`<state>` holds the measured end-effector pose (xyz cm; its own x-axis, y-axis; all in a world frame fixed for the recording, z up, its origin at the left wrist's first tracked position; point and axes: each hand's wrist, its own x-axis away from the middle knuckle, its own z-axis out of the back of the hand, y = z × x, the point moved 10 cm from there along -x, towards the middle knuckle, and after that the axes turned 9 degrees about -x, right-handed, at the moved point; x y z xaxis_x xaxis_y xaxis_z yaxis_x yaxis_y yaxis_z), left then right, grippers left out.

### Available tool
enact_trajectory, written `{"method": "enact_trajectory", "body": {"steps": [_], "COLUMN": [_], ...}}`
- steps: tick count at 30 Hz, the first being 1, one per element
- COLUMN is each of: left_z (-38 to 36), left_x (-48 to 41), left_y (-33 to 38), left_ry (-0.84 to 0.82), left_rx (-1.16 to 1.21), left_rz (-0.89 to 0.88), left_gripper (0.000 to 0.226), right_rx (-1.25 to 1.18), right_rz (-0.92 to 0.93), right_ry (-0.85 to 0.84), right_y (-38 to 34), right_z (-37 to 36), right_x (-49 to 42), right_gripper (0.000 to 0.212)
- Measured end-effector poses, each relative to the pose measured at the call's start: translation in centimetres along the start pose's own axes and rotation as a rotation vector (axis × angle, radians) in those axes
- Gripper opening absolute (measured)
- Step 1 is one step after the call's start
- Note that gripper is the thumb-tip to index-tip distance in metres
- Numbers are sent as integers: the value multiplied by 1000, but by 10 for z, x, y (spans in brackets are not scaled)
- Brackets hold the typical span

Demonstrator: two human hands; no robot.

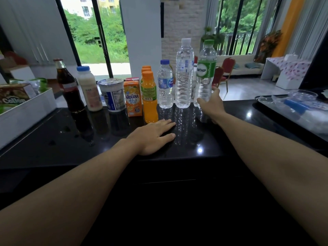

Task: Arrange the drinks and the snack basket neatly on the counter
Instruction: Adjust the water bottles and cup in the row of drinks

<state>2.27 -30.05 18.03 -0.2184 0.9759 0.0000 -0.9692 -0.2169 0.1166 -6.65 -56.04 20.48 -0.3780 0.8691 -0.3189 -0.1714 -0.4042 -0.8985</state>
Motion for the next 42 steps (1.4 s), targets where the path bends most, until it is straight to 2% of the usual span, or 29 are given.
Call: {"method": "enact_trajectory", "body": {"steps": [5,8,12,15,18,21,24,27,30,33,37,42], "left_z": [0,0,0,0,1,0,0,0,-1,-1,-1,-1], "left_x": [0,1,0,1,1,1,0,0,0,0,-1,0], "left_y": [0,0,1,1,1,1,0,0,-1,-1,-2,-2], "left_ry": [-4,-2,1,2,10,9,4,5,-2,2,1,9], "left_rx": [2,0,0,3,0,-7,-4,-7,-5,-4,0,5], "left_rz": [3,5,-2,0,-1,-1,-3,-6,5,6,2,5], "left_gripper": [61,61,60,60,60,61,61,61,61,61,61,61], "right_rx": [81,101,-10,-45,33,45,1,-30,23,86,54,106], "right_rz": [-7,9,-2,1,-9,-6,-10,-12,-19,3,8,32], "right_ry": [59,57,-21,-5,61,74,7,-25,24,60,17,51], "right_y": [-4,-3,2,0,-1,-1,2,3,-1,-3,0,-5], "right_z": [1,1,-4,-2,3,3,-3,-5,-1,1,-1,2], "right_x": [-1,-3,-5,-3,-2,-4,-5,-4,-3,-3,-3,1], "right_gripper": [97,91,80,89,100,86,76,83,95,89,77,79]}}
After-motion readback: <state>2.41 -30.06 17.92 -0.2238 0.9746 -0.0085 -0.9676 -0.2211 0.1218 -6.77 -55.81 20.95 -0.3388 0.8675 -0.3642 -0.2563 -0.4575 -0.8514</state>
